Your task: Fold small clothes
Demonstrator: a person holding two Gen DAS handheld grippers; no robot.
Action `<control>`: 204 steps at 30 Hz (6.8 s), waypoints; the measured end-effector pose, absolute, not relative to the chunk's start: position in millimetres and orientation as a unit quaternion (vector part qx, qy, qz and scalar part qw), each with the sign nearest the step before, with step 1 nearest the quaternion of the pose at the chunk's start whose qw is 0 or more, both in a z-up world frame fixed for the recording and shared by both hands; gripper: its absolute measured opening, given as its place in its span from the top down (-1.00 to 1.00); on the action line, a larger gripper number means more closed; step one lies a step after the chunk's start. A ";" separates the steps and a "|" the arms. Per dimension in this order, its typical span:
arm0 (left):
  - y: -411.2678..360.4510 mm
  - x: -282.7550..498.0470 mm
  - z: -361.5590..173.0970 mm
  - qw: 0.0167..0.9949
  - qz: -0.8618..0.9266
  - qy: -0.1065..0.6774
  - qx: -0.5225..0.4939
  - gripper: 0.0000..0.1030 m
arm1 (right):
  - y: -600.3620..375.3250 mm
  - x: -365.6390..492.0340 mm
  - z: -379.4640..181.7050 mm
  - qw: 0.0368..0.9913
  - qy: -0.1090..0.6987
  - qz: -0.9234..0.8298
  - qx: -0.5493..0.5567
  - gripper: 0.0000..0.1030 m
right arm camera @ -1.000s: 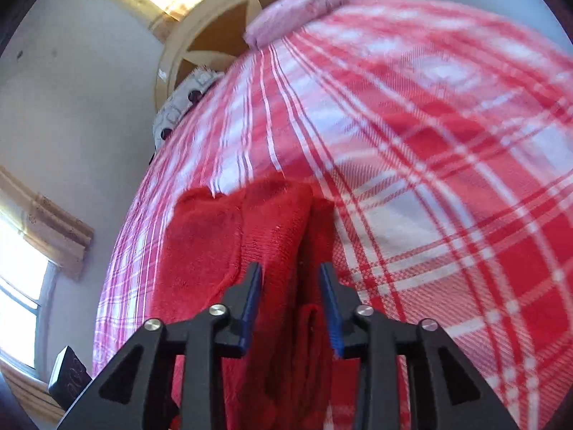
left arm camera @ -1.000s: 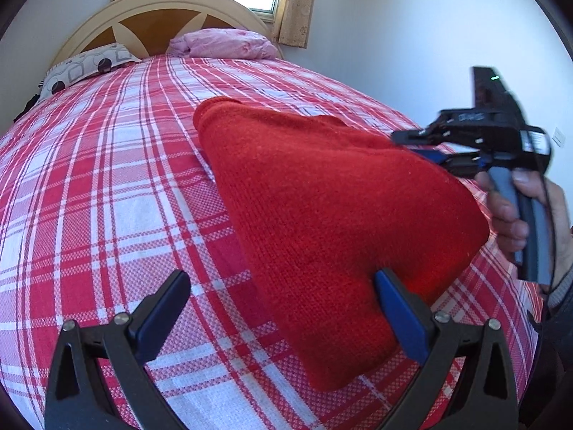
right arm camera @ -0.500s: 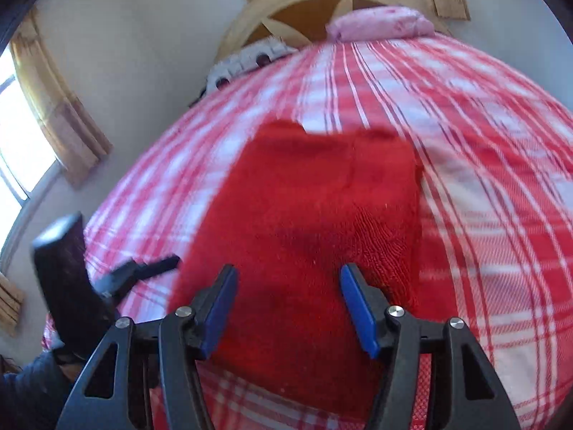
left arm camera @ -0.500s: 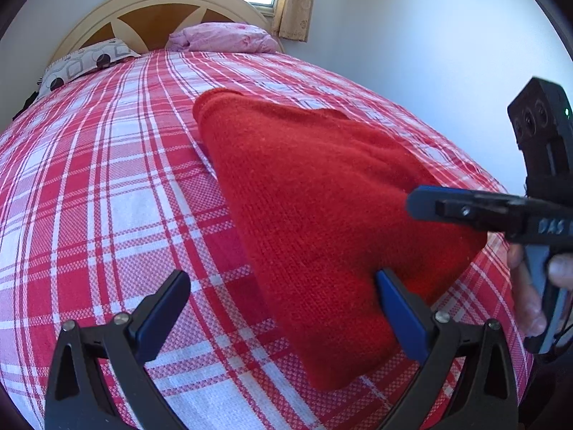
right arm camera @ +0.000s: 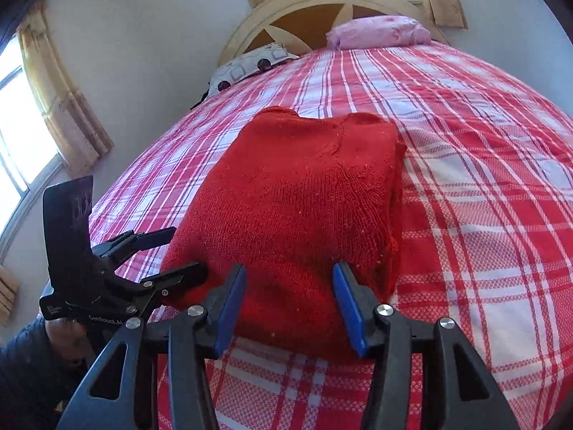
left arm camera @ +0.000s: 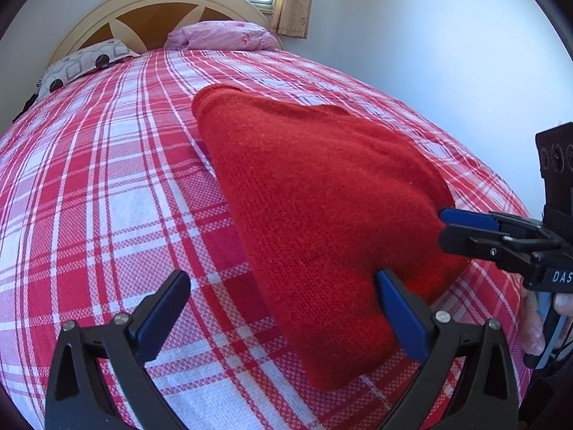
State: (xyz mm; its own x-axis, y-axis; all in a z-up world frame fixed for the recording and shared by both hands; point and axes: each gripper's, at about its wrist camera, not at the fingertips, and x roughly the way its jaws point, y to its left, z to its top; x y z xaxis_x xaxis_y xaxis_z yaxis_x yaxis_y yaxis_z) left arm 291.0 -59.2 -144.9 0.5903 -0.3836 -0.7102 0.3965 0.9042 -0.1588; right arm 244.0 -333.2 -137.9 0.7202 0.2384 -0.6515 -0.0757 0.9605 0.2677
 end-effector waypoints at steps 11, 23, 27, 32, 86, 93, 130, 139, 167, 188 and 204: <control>-45.2 287.0 -151.1 0.876 -0.217 0.430 -0.025 -1.00 | -331.4 242.2 -148.1 0.916 0.376 0.097 0.097 -0.01; -36.7 280.0 -104.2 0.915 -0.179 0.362 0.008 -1.00 | -340.7 229.1 -100.7 0.941 0.302 0.098 0.115 -0.02; -45.8 309.8 -107.8 0.913 -0.168 0.371 0.017 -1.00 | -337.8 260.8 -94.5 0.935 0.313 0.122 0.115 -0.08; -53.5 322.6 -132.1 0.896 -0.181 0.405 0.003 -1.00 | -347.1 292.1 -133.1 0.905 0.397 0.092 0.121 -0.08; -47.5 395.3 -131.0 0.840 -0.277 0.438 -0.161 0.34 | -422.7 375.0 -163.7 0.834 0.389 0.151 0.361 0.36; -17.3 350.8 -91.3 0.856 -0.269 0.394 -0.198 0.44 | -386.9 363.1 -126.9 0.843 0.356 0.193 0.354 0.37; 263.3 206.7 -122.1 0.873 -0.047 0.383 -0.298 0.48 | -23.4 412.6 -163.3 0.744 0.476 0.369 0.289 0.38; 274.6 213.0 -150.2 0.854 -0.034 0.385 -0.348 -0.19 | -45.1 424.2 -189.7 0.725 0.512 0.350 0.300 -0.02; 227.8 131.9 -159.6 0.841 -0.054 0.454 -0.290 -0.18 | -81.8 313.8 -193.8 0.740 0.554 0.315 0.213 0.23; 225.7 133.7 -167.5 0.890 0.038 0.416 -0.184 -1.00 | -25.2 333.6 -181.4 0.757 0.479 0.377 0.233 -0.14; 207.6 101.5 -129.1 0.903 0.052 0.402 -0.143 -1.00 | -45.1 272.6 -162.6 0.820 0.460 0.288 0.181 -0.18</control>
State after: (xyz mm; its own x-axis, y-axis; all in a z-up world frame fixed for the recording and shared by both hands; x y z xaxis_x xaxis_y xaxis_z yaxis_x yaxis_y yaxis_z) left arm 101.5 207.6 -129.1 0.6721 -0.0221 -0.7402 -0.2082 0.9536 -0.2174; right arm 272.6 -45.1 -162.6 0.4105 0.6385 -0.6509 -0.3051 0.7689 0.5618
